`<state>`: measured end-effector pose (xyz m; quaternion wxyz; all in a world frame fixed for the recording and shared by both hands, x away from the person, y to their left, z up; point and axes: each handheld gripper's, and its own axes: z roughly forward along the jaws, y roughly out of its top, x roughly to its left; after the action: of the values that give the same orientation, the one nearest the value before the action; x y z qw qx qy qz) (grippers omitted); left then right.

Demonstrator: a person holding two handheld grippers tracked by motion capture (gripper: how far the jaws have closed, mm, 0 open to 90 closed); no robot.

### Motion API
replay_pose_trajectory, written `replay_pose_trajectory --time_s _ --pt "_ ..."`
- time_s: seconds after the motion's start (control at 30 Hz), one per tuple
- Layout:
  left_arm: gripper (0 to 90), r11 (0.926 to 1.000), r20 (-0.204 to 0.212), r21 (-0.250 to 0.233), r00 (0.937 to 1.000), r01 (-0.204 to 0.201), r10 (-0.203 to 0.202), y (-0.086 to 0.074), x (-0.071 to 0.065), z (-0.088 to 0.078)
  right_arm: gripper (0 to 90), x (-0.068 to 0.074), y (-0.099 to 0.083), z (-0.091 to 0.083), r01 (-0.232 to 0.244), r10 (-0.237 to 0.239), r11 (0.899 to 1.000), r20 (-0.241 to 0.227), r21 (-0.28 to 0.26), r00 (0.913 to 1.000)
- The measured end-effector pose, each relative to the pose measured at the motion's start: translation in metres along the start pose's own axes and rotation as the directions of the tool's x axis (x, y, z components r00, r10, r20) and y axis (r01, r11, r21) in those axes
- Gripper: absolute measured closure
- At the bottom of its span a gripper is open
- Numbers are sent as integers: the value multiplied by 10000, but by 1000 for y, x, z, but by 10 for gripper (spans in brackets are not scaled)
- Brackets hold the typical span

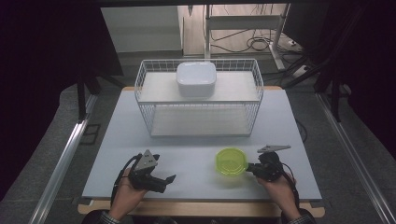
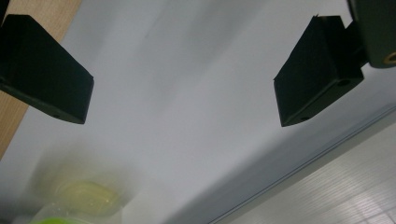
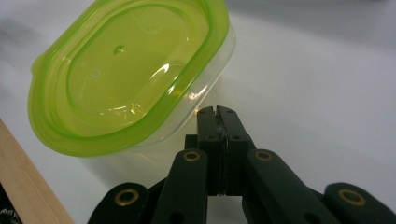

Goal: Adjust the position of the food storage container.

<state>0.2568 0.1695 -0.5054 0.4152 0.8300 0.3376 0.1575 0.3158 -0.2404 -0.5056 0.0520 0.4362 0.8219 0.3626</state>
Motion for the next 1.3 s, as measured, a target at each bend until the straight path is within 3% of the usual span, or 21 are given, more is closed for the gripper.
replay_pose_trajectory --time_s 0.4,1.0,1.17,1.3 --pt "43 10000 -2 30 10000 20 -20 0 0 0 893 20 18 27 545 -538 9984 -529 115 9971" --pt "43 10000 -23 -33 10000 54 -54 0 1 -1 893 58 48 72 1212 -1156 9922 -1526 279 9815" --pt "43 9999 64 -9 9999 160 -160 -2 1 0 890 59 48 73 1418 -1359 9894 -1443 317 9802" --pt "43 9999 127 9 9998 149 -149 -2 -2 1 870 55 47 67 1695 -1661 9851 -928 291 9817"
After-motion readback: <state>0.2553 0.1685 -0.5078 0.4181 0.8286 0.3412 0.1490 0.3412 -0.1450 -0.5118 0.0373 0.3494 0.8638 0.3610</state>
